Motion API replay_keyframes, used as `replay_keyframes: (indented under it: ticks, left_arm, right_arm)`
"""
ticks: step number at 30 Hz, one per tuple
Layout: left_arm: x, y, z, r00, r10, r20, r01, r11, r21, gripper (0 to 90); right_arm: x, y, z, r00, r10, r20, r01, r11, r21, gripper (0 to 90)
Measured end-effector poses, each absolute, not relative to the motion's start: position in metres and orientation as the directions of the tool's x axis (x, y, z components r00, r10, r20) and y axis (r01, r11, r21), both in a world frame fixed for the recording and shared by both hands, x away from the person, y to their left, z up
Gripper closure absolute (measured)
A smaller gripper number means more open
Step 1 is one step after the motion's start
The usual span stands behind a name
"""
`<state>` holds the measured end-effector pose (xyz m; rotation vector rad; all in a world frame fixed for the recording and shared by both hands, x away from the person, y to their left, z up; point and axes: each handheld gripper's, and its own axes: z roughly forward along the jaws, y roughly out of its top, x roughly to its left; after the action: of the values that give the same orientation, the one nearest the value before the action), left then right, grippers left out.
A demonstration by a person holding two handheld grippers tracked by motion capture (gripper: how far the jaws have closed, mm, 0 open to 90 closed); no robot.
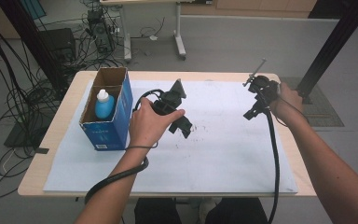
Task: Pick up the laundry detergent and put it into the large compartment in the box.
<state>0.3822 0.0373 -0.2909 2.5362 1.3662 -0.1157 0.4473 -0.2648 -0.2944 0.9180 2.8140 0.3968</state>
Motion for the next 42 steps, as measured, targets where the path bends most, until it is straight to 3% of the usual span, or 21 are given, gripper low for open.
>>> replay_keyframes:
  ticks: [42]
  left_arm:
    - [0.373,0.032,-0.313,0.574,0.792,-0.208,0.818,-0.541,0.195,5.4]
  right_arm:
    - [0.441,-0.263,-0.292,-0.800,0.596,-0.065,0.553,0.776,0.302,4.2]
